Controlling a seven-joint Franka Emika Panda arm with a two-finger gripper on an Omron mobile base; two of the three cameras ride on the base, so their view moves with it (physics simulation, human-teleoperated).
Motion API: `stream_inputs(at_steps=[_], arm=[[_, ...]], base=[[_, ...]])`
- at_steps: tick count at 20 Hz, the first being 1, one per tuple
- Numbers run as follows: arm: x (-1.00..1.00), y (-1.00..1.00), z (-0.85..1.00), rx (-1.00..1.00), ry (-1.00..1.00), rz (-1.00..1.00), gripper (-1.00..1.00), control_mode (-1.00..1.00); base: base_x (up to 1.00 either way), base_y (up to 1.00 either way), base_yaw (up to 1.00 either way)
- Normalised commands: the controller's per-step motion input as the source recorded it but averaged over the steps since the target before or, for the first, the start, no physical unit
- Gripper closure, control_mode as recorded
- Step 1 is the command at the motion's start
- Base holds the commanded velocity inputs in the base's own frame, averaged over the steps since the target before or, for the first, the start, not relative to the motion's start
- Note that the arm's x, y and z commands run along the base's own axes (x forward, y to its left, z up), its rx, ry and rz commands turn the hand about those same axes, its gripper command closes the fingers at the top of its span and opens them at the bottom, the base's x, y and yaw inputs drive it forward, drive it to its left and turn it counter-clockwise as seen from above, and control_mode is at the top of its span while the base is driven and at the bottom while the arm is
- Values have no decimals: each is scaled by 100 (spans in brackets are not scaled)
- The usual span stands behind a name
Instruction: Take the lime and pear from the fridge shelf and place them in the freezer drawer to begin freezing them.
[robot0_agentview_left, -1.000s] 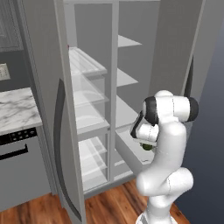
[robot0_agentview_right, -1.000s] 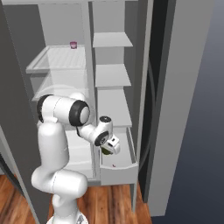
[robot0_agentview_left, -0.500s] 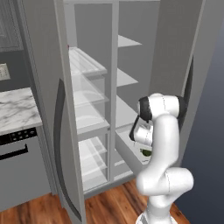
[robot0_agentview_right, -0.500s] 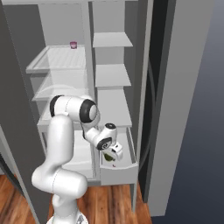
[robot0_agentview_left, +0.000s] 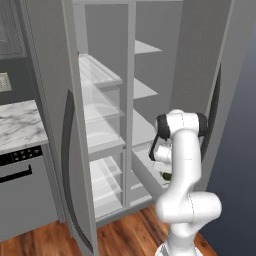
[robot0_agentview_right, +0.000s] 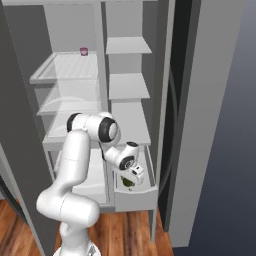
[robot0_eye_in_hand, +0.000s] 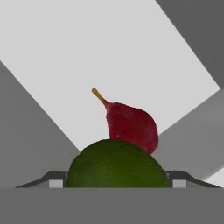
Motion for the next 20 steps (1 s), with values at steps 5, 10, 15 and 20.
stream_inputs(at_steps=[5,10,15,20], arm=[[9,0,-32,0,11,0,100,-100],[0,0,-34,0,5,0,100,-100],[-2,0,-40,0,0,0,100,-100],[-11,0,-43,0,0,0,-100,-100]], base=[[0,0,0],[0,0,0],[0,0,0],[0,0,0]])
